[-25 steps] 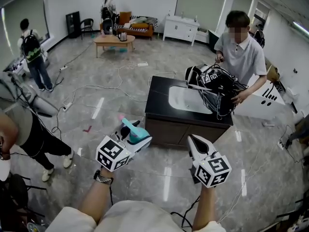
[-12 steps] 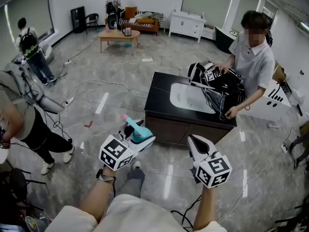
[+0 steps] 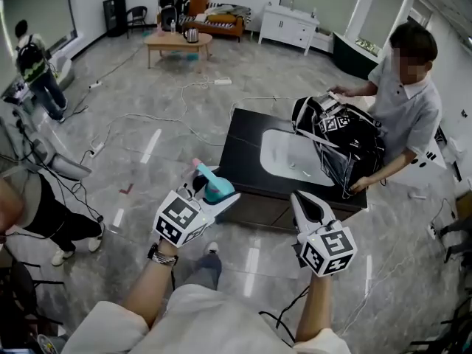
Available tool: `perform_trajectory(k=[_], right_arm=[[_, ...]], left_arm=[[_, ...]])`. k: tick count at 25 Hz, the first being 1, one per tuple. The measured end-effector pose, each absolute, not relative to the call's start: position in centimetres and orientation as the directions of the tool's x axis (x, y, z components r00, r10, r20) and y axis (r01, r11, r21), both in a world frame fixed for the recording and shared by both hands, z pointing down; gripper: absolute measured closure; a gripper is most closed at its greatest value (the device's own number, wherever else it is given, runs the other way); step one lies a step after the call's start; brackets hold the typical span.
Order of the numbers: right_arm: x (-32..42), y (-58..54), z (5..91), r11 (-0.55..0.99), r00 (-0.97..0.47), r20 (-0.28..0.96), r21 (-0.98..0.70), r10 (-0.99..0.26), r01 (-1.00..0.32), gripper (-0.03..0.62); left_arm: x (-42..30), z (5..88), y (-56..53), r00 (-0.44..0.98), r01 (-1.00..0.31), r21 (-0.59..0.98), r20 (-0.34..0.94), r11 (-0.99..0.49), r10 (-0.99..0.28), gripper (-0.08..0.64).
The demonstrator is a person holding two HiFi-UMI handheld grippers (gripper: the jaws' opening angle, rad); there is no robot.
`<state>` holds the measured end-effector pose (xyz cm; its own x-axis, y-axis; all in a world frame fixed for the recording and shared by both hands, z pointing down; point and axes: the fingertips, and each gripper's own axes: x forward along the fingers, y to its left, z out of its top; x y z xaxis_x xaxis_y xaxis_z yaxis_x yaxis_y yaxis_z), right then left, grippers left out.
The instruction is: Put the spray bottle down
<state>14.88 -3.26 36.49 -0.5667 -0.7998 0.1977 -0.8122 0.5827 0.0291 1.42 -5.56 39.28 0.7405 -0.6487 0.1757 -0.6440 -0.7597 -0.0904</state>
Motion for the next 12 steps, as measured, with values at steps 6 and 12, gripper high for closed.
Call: perform_trajectory(k=[6, 12], right_arm=[[14.8, -12.6, 36.1, 0.556, -0.542, 0.202, 0.018, -0.816, -0.831, 0.584], [14.3, -20.2, 38.3, 0.524, -0.509, 0.223, 0.011, -0.831, -0.852, 0.584]], left_arm=[[1.6, 39.3, -15.8, 0.749, -0.624, -0.102, 0.202, -0.774, -0.631, 0.253], [1.1, 41.4, -24.7, 0.749, -0.619, -0.106, 0.216, -0.778, -0.626, 0.253]])
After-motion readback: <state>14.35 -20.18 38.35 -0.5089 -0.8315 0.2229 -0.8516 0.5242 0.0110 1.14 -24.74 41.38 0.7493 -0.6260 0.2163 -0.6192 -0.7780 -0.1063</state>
